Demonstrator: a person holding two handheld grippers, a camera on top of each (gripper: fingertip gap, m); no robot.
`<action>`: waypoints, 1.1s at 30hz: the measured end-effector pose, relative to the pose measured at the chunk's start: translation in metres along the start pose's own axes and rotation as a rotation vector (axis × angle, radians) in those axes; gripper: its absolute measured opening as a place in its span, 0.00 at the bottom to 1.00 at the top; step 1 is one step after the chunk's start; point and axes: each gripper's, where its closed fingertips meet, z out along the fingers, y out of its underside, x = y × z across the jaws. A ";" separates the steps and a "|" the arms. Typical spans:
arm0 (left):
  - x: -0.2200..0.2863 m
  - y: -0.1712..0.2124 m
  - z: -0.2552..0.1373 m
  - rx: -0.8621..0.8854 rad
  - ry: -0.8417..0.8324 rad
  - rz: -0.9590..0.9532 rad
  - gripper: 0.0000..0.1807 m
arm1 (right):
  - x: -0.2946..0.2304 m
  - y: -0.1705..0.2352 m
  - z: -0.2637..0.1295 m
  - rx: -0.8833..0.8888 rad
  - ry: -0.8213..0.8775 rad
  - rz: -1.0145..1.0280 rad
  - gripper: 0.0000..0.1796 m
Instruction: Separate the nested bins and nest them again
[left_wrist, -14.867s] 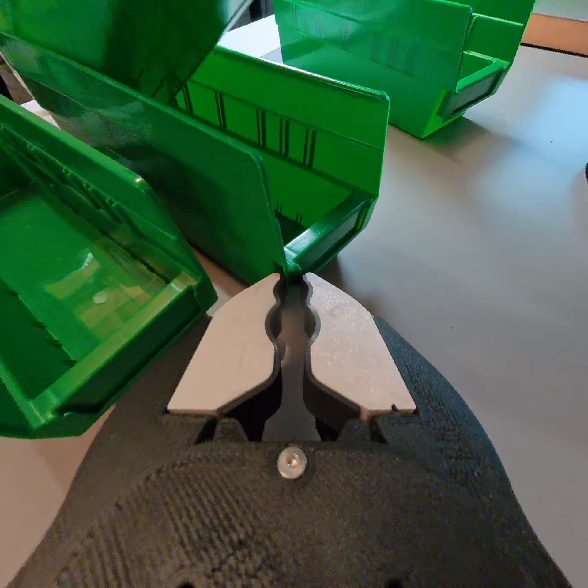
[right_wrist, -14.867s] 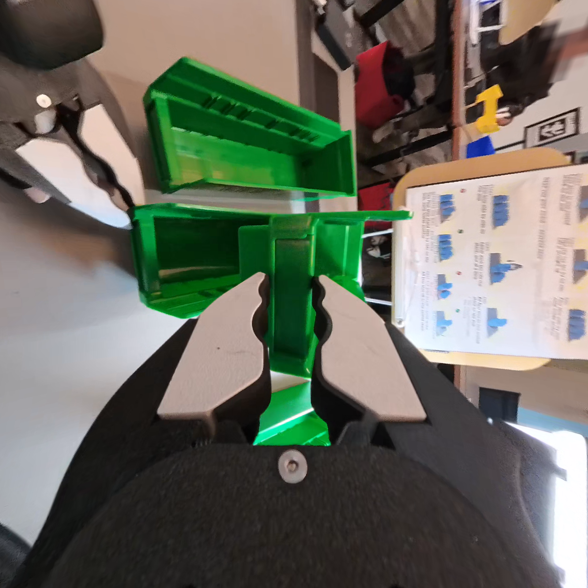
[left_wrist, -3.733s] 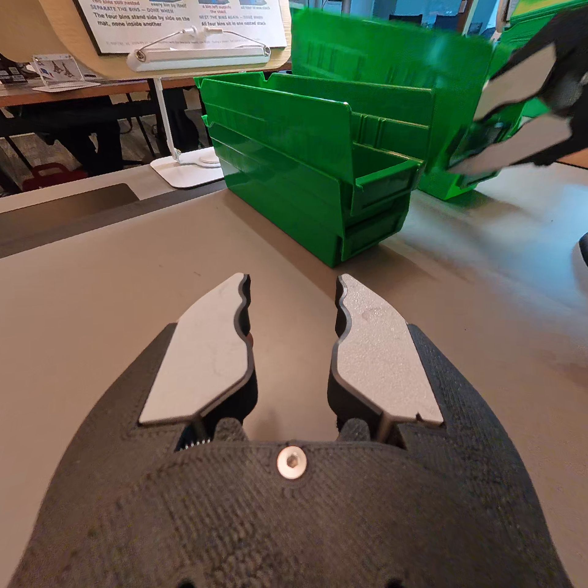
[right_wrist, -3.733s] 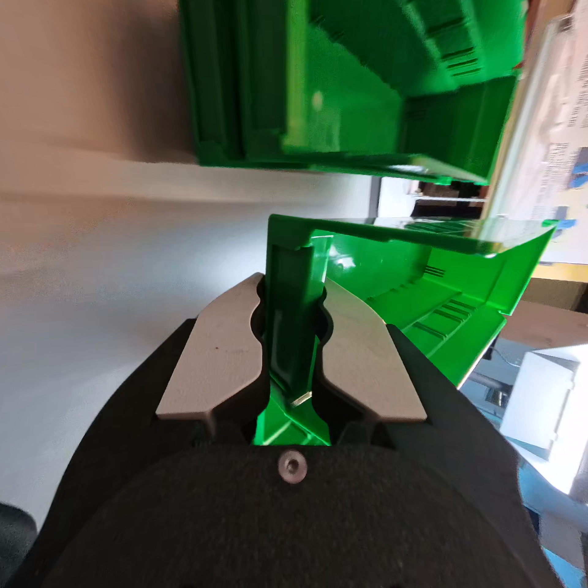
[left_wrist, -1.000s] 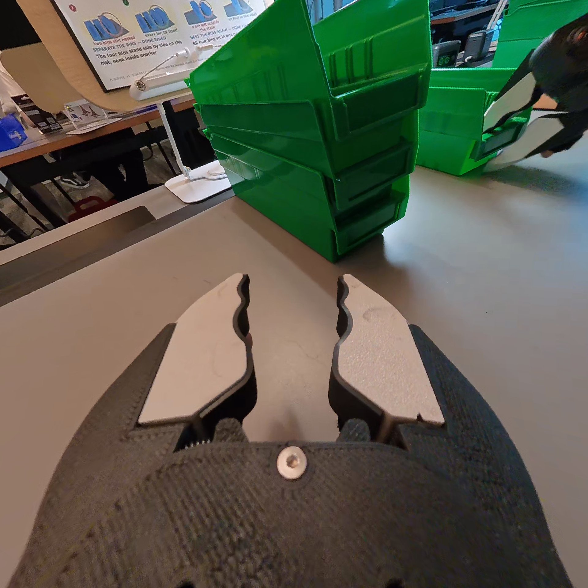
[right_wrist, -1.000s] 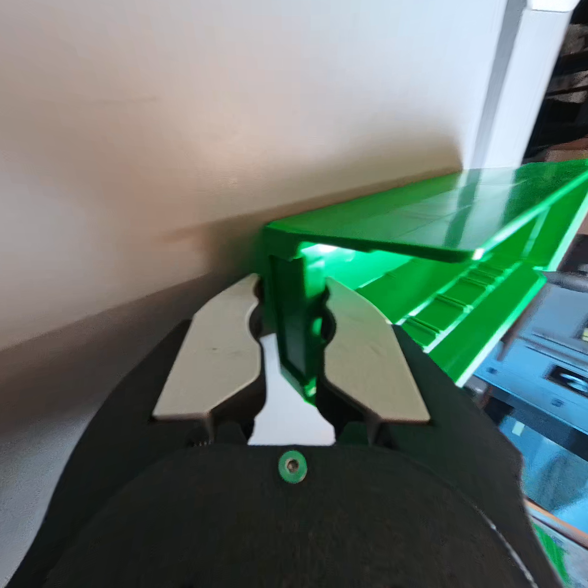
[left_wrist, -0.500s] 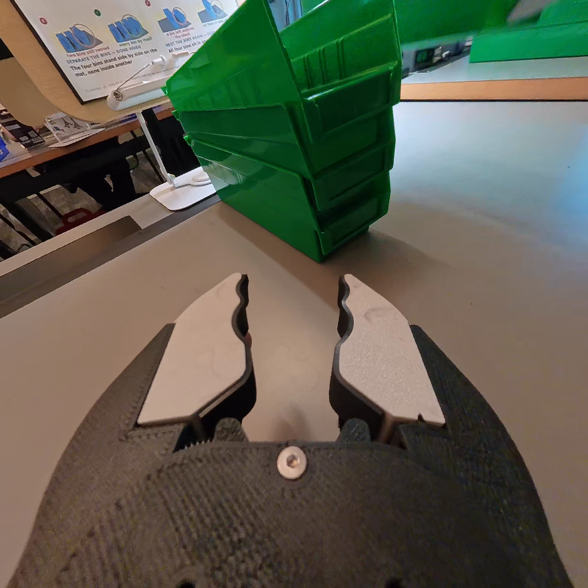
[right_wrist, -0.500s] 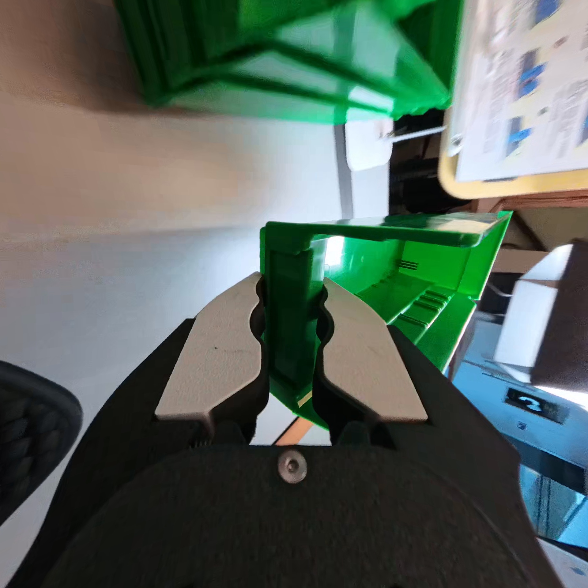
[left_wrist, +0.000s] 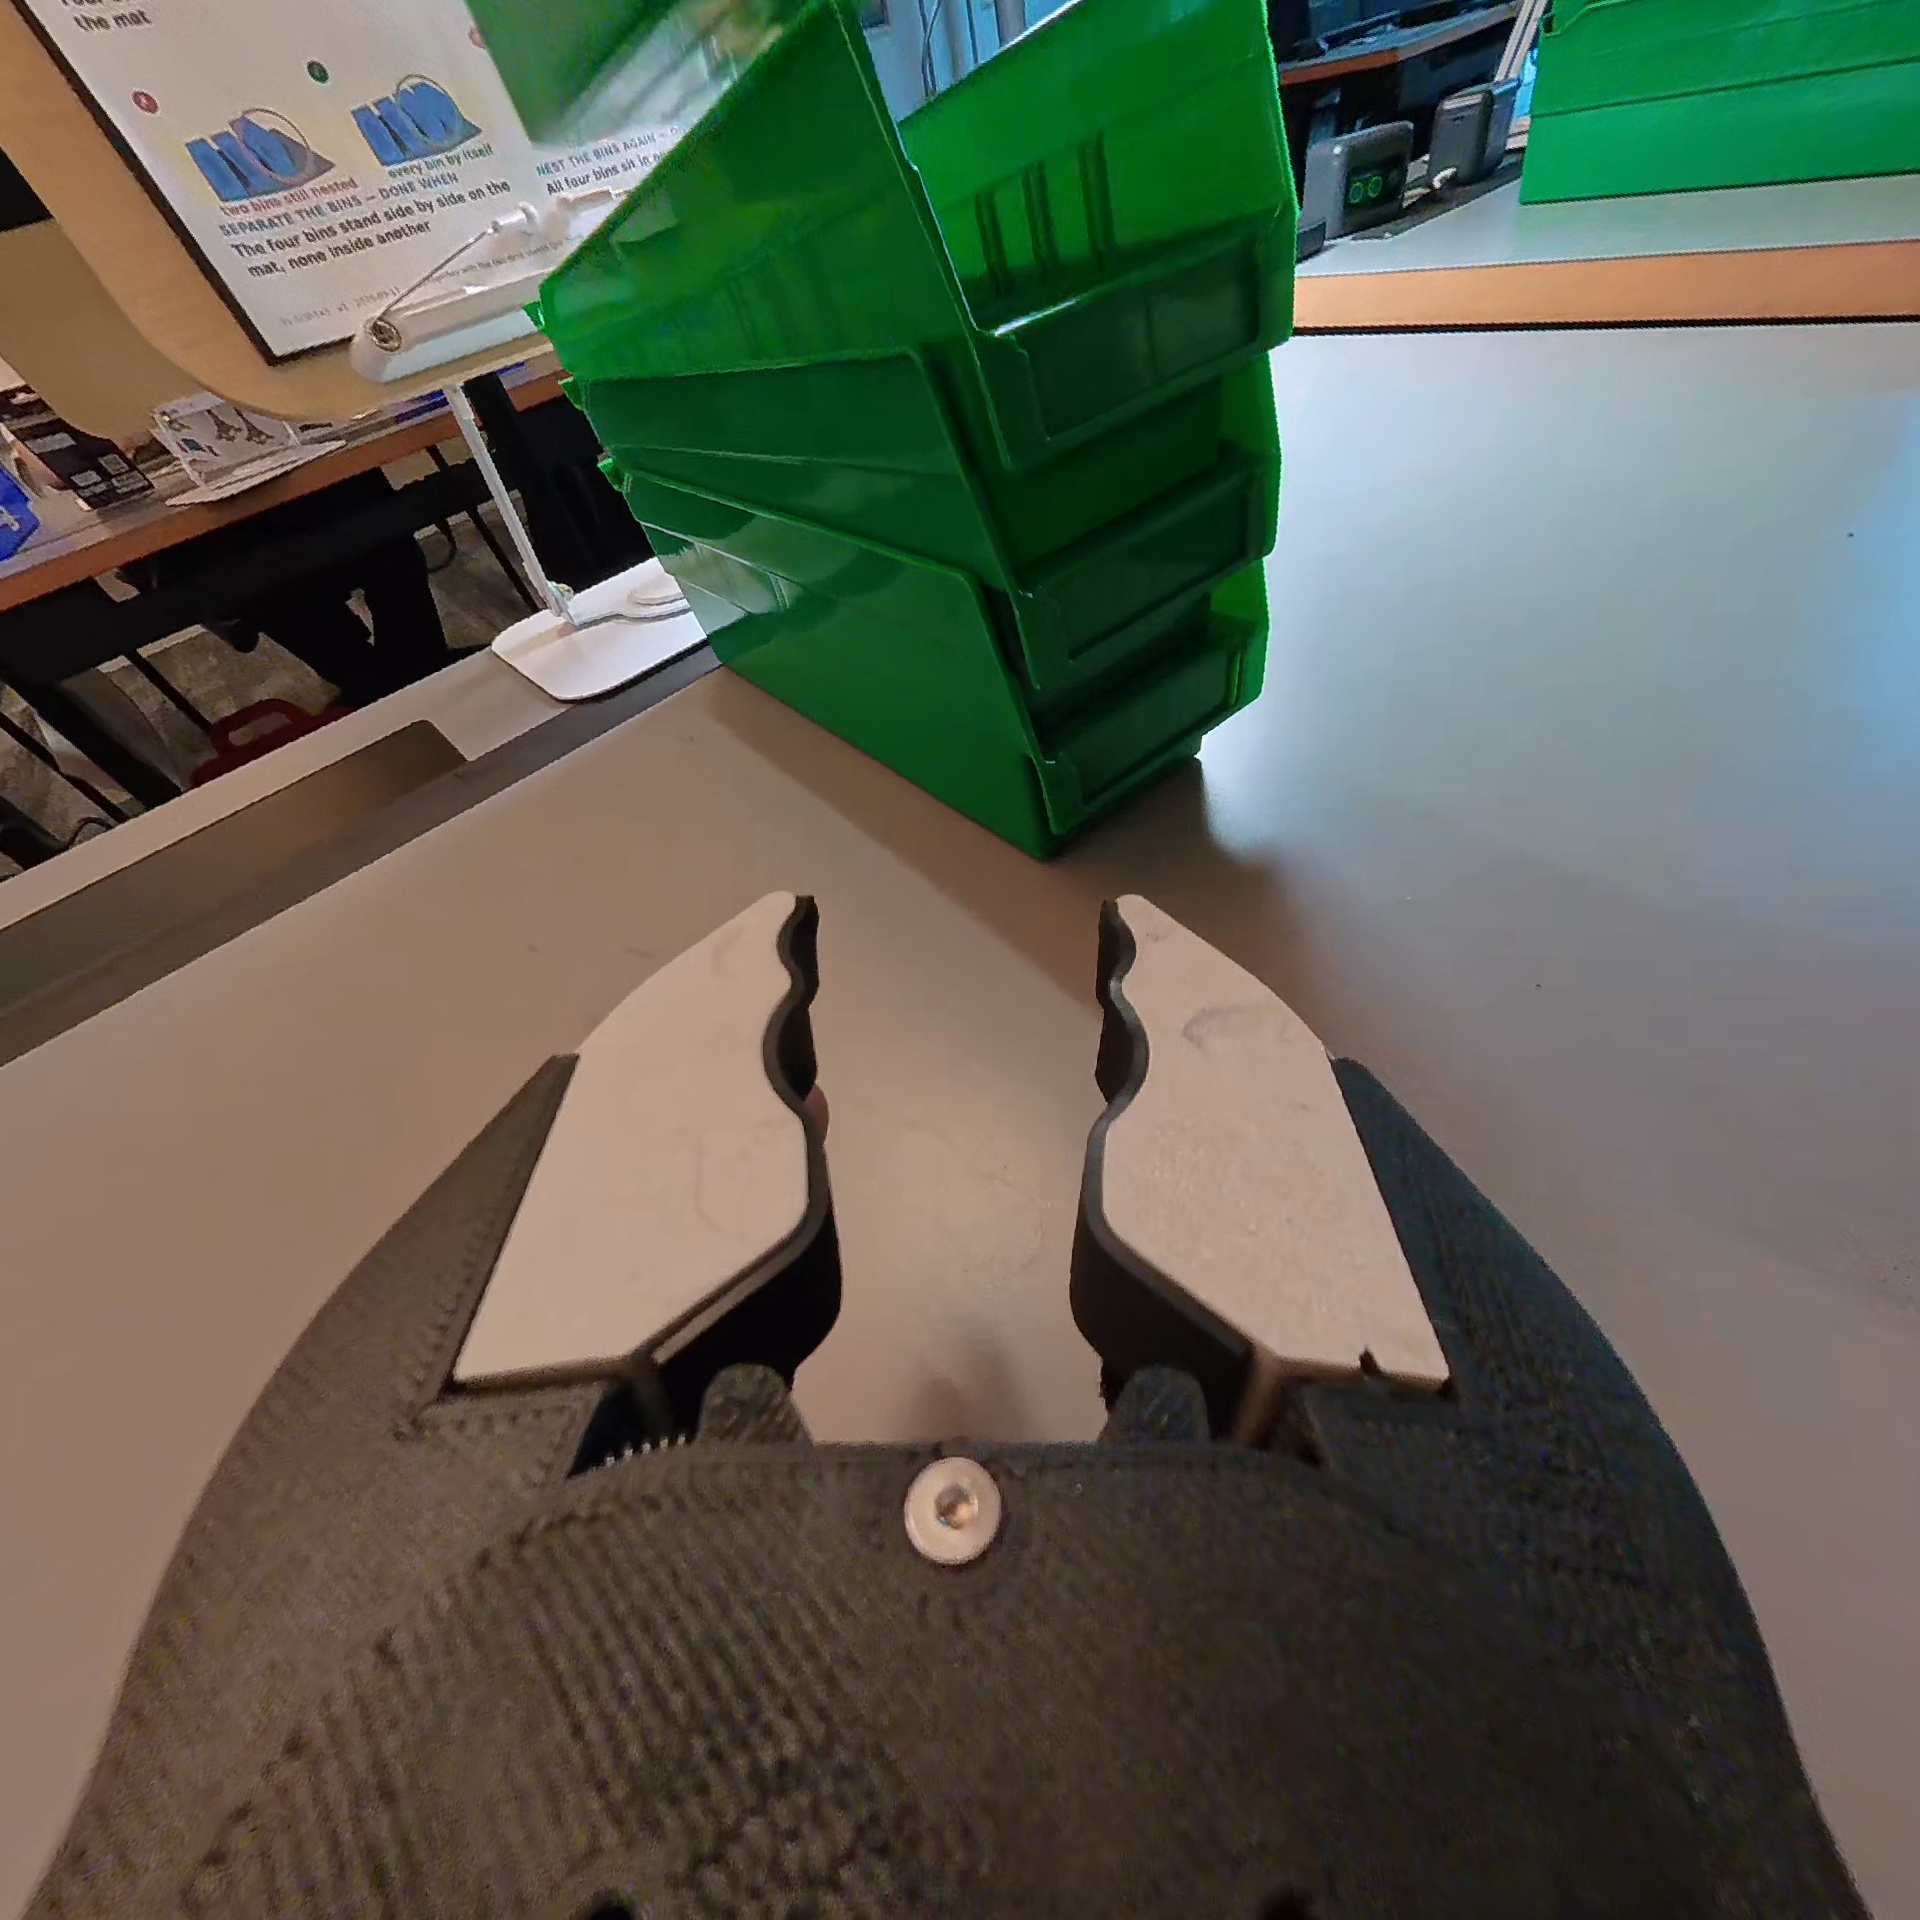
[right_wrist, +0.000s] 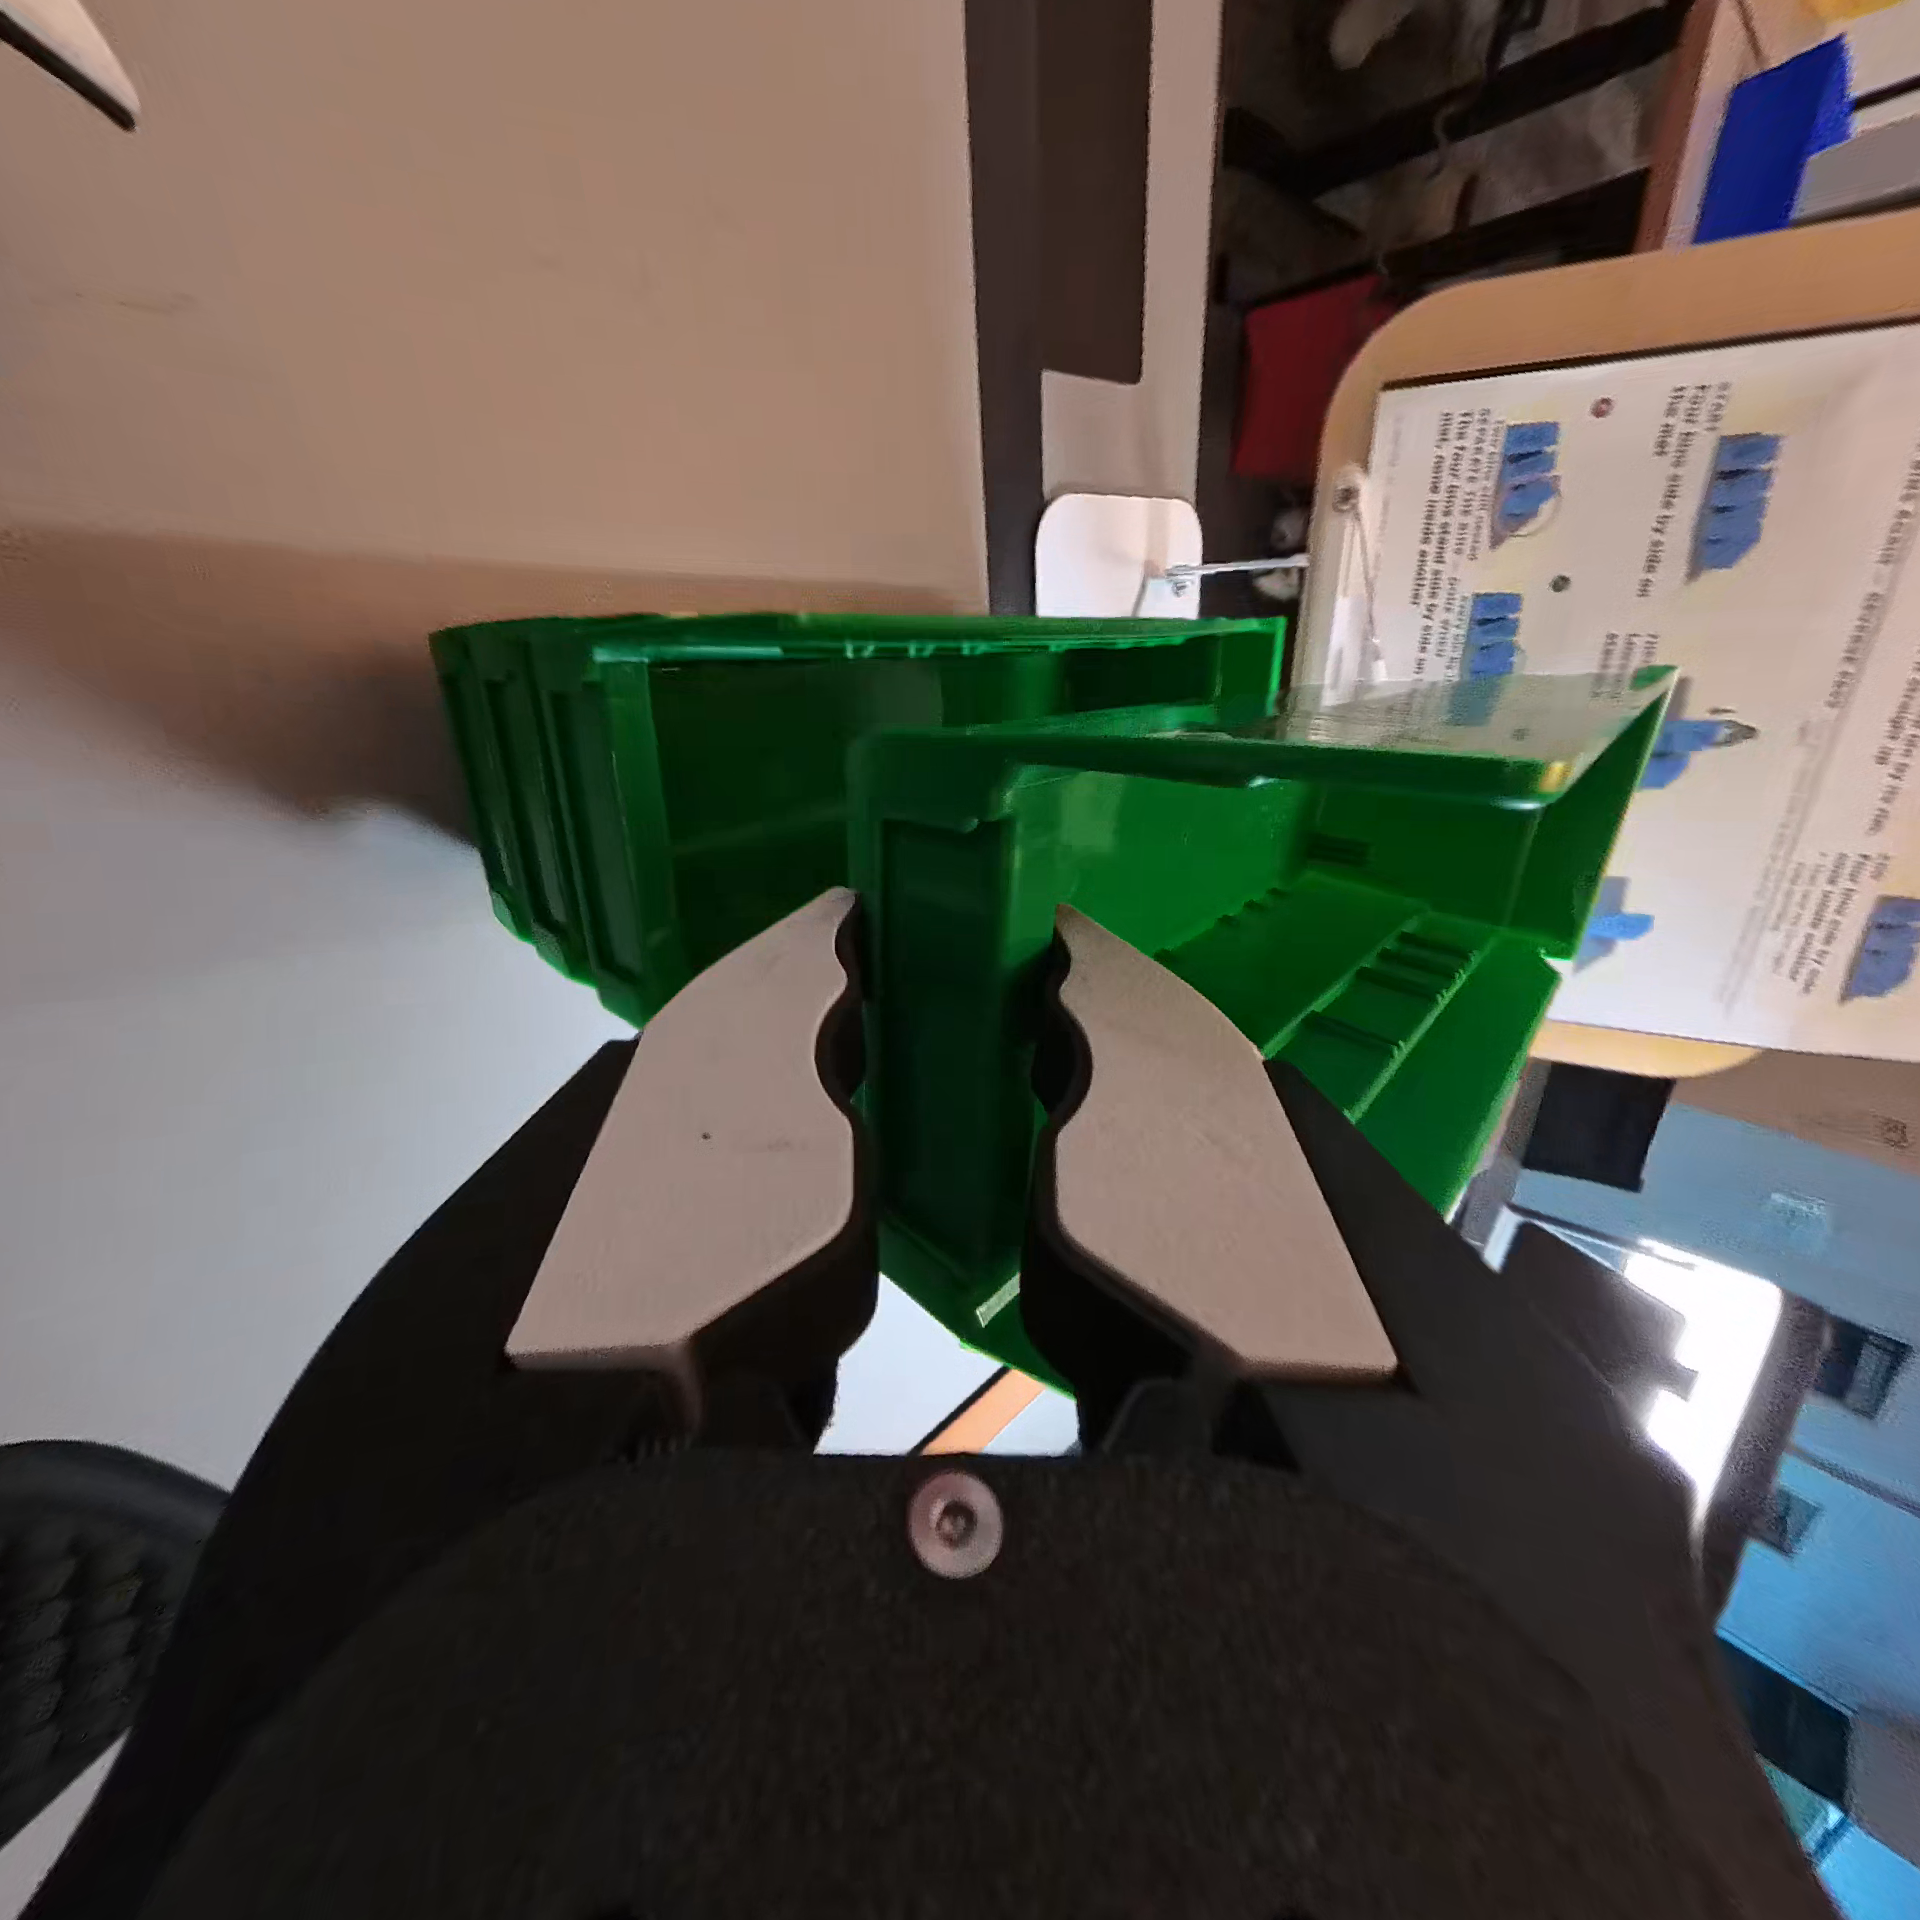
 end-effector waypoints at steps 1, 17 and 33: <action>0.000 -0.001 -0.001 0.003 0.001 -0.002 0.29 | -0.004 -0.002 0.007 -0.015 -0.010 -0.009 0.16; 0.002 0.000 0.000 0.001 0.003 0.003 0.28 | -0.041 -0.004 0.032 0.028 -0.065 -0.082 0.26; 0.001 -0.004 -0.001 0.014 0.000 -0.006 0.28 | -0.056 0.057 -0.047 0.615 0.098 0.571 0.24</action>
